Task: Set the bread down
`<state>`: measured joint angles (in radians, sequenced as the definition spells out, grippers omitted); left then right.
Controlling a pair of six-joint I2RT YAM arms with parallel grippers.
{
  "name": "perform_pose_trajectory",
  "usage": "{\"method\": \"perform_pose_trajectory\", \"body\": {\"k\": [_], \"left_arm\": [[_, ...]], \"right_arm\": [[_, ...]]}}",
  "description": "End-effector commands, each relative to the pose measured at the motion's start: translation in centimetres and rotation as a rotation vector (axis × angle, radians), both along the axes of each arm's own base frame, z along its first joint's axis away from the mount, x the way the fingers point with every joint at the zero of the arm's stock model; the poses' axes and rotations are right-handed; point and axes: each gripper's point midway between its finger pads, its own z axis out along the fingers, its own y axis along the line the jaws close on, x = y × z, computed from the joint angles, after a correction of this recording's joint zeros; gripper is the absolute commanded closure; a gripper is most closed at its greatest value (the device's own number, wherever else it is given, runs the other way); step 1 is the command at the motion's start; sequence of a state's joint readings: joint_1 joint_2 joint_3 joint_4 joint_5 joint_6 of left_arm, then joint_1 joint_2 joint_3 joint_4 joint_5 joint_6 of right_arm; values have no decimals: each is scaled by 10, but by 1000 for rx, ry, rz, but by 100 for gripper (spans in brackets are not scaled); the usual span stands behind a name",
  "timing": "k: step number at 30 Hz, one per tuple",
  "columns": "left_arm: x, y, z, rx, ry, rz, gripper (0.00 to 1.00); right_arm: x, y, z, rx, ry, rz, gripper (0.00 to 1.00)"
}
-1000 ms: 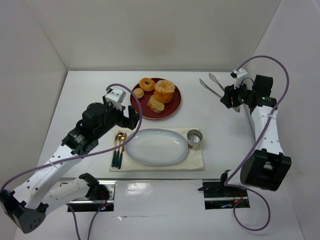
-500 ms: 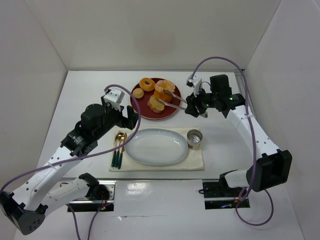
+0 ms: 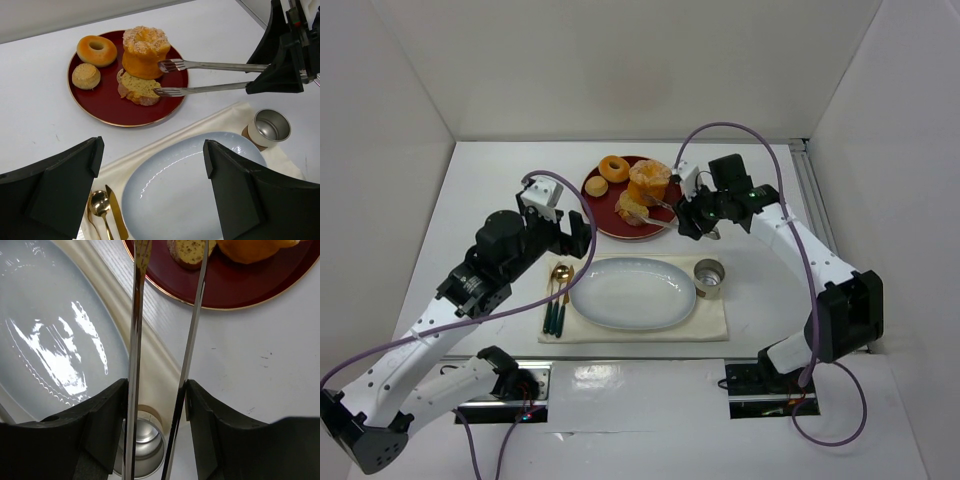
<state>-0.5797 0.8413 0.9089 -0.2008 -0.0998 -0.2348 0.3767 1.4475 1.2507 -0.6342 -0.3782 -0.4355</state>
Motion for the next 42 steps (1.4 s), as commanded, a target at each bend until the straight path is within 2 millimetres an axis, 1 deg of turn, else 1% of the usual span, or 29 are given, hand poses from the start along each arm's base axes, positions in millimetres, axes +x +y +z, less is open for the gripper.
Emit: {"method": "perform_pose_trajectory", "body": {"k": [1, 2, 3, 5, 6, 7, 8, 9, 10, 11, 12, 13, 14, 15, 20, 22, 24, 25, 27, 30, 32, 34, 35, 42], "left_arm": [[2, 0, 12, -18, -55, 3, 0], [2, 0, 12, -18, -55, 3, 0], [2, 0, 12, -18, -55, 3, 0], [3, -1, 9, -13, -47, 3, 0], [3, -1, 9, -13, -47, 3, 0], [3, -1, 9, -13, -47, 3, 0], [3, -1, 9, -13, -47, 3, 0], [3, -1, 9, -13, -47, 3, 0], [3, -1, 9, -13, -47, 3, 0], [3, -1, 9, -13, -47, 3, 0], [3, -1, 9, -13, -47, 3, 0], [3, -1, 9, -13, -47, 3, 0], [3, -1, 9, -13, -47, 3, 0], [3, -1, 9, -13, -47, 3, 0], [3, -1, 9, -5, -52, 2, 0], [3, -1, 9, -5, -52, 2, 0], [3, -1, 9, -5, -52, 2, 0], [3, -1, 9, -5, -52, 2, 0], [3, -1, 9, -5, -52, 2, 0], [3, -1, 9, -5, -52, 2, 0], [3, -1, 9, -5, -52, 2, 0], [3, -1, 9, -5, -52, 2, 0], [3, -1, 9, -5, -52, 2, 0], [3, -1, 9, -5, -52, 2, 0]], "right_arm": [[17, 12, 19, 23, -92, 8, 42], [19, 10, 16, 11, -102, 5, 42], [19, 14, 18, 15, -110, 15, 42], [18, 12, 11, 5, -103, 9, 42], [17, 15, 11, 0, -109, 25, 42], [18, 16, 6, -2, -104, 26, 42], [19, 18, 7, -5, -116, 27, 42], [18, 22, 2, -13, -111, 44, 42], [19, 21, 2, -19, -113, 38, 42], [20, 25, -6, -32, -104, 43, 42], [20, 25, -6, -37, -109, 50, 42], [22, 29, -14, -52, -99, 53, 42], [21, 31, -18, -62, -94, 57, 42], [23, 32, -14, -63, -108, 62, 42], [35, 36, -26, -84, -117, 50, 42], [35, 36, -26, -88, -122, 56, 42], [38, 35, -33, -99, -115, 50, 42], [40, 36, -32, -95, -123, 50, 42], [42, 38, -36, -99, -115, 50, 42], [44, 39, -38, -99, -115, 50, 42], [45, 39, -46, -108, -97, 52, 42], [46, 40, -43, -104, -105, 51, 42], [47, 40, -47, -108, -96, 52, 42], [50, 40, -54, -119, -90, 46, 42]]}}
